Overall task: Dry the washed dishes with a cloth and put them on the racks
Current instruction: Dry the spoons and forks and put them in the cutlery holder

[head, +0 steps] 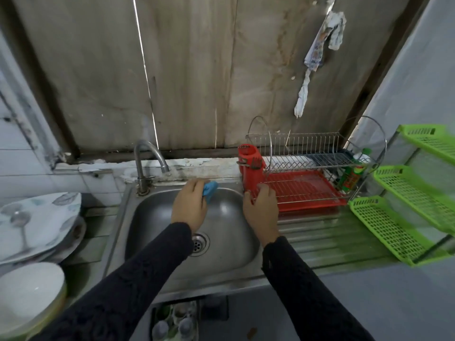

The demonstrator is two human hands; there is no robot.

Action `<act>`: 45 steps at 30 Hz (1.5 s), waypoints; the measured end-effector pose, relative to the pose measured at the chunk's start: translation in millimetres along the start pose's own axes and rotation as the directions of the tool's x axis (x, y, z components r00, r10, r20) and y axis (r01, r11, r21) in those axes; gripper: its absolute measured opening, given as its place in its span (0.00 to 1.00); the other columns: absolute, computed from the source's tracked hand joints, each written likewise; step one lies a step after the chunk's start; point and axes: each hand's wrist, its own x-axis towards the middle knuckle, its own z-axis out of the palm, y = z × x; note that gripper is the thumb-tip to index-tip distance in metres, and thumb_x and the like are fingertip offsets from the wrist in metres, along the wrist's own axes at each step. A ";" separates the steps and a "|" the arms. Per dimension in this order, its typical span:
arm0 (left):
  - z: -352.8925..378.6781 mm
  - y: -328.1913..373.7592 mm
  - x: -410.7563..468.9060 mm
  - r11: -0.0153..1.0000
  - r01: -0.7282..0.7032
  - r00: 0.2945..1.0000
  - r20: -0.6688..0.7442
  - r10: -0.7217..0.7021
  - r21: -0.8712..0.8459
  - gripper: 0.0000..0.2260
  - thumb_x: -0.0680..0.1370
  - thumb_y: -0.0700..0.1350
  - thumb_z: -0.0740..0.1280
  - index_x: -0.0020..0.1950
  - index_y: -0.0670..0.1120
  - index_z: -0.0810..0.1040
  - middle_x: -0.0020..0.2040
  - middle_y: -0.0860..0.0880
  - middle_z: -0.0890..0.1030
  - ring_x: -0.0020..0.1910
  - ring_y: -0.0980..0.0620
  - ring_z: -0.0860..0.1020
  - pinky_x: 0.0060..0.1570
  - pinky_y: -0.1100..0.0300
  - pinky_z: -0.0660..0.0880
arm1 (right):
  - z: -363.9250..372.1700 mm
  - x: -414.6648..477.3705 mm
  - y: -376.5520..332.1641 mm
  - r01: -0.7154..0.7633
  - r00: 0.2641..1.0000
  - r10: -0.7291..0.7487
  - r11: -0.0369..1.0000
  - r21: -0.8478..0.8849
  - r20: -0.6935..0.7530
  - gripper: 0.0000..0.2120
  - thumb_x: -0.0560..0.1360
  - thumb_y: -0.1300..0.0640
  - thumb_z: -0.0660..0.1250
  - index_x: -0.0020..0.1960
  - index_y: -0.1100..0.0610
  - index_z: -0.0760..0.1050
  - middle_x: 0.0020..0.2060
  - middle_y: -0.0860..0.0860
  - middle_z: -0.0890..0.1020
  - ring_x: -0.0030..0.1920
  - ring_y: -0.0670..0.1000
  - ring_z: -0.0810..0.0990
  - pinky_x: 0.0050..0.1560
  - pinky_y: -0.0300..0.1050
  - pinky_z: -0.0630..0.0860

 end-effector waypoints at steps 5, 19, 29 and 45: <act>-21.5 -19.7 -42.5 0.994 0.097 0.994 0.050 -0.100 0.056 0.19 0.78 0.37 0.64 0.69 0.43 0.72 0.63 0.42 0.77 0.57 0.42 0.76 0.54 0.50 0.75 | 31.0 -36.4 -8.1 -0.021 0.977 0.028 0.999 -0.036 0.213 0.23 0.81 0.50 0.63 0.71 0.60 0.68 0.65 0.59 0.72 0.64 0.60 0.74 0.65 0.60 0.72; -153.5 -172.4 -122.6 0.937 0.325 0.945 0.001 -0.328 0.131 0.22 0.79 0.40 0.63 0.73 0.47 0.68 0.65 0.41 0.77 0.57 0.39 0.78 0.53 0.48 0.76 | 170.3 -122.3 -148.4 0.207 0.876 -0.203 0.978 0.040 0.438 0.13 0.81 0.55 0.64 0.62 0.61 0.74 0.57 0.58 0.78 0.58 0.58 0.76 0.59 0.50 0.72; -278.8 -300.2 -178.1 0.864 0.492 0.870 -0.063 -0.488 0.108 0.11 0.80 0.43 0.60 0.62 0.46 0.73 0.54 0.43 0.81 0.51 0.41 0.79 0.46 0.52 0.73 | 300.1 -205.7 -257.4 0.249 0.791 -0.225 0.968 0.037 0.569 0.09 0.79 0.57 0.62 0.42 0.58 0.75 0.47 0.58 0.79 0.49 0.57 0.75 0.46 0.47 0.68; -314.8 -436.0 -163.5 0.764 0.643 0.766 -0.045 -0.641 0.063 0.11 0.83 0.46 0.58 0.66 0.48 0.69 0.59 0.46 0.79 0.51 0.49 0.78 0.46 0.58 0.76 | 445.6 -196.4 -316.7 0.315 0.715 -0.176 0.945 -0.087 0.676 0.21 0.83 0.48 0.60 0.65 0.62 0.77 0.60 0.59 0.80 0.61 0.60 0.77 0.60 0.53 0.75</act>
